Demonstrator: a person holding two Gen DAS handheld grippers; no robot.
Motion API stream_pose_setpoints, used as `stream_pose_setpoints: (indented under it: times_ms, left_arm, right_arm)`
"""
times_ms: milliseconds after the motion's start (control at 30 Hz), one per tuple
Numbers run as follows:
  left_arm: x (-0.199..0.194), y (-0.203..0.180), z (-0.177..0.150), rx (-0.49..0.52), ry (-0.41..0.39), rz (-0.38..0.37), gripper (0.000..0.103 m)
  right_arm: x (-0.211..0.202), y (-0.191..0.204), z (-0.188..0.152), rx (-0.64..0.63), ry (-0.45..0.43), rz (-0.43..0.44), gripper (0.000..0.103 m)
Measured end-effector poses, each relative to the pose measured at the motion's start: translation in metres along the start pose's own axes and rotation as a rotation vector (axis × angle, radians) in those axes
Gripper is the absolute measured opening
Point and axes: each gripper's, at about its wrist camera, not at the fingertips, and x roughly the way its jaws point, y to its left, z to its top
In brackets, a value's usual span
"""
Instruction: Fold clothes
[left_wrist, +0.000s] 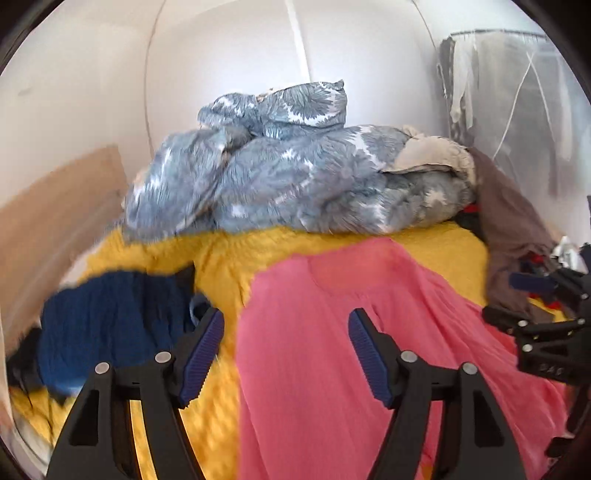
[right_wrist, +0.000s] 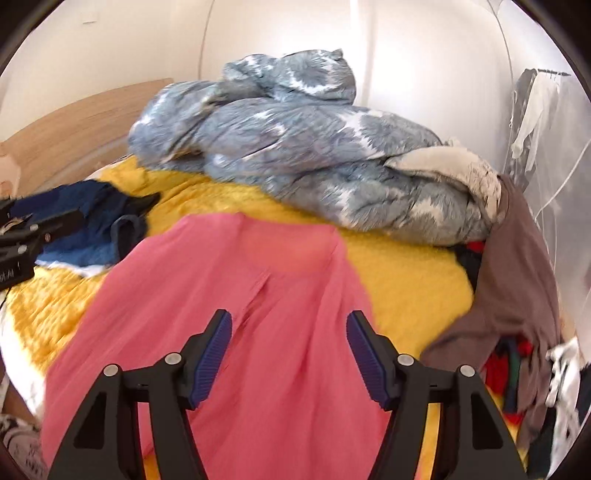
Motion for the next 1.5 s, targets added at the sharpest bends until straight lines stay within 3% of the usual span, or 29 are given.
stream_pose_setpoints:
  times_ms: [300, 500, 967, 1500]
  left_arm:
    - [-0.014, -0.004, -0.067, -0.058, 0.035, 0.143, 0.073]
    - [-0.014, -0.016, -0.091, -0.002, 0.067, 0.227, 0.073]
    - [-0.025, -0.051, -0.116, 0.123, 0.093, 0.151, 0.073]
    - [-0.025, -0.055, -0.12, 0.128, 0.113, 0.115, 0.073]
  right_arm:
    - [-0.033, 0.021, -0.064, 0.043, -0.014, 0.024, 0.067]
    - [-0.03, 0.018, -0.086, 0.104, 0.037, 0.044, 0.067]
    - [-0.031, 0.055, -0.108, -0.036, 0.095, -0.006, 0.067]
    - [-0.03, 0.045, -0.112, -0.021, 0.119, 0.009, 0.067]
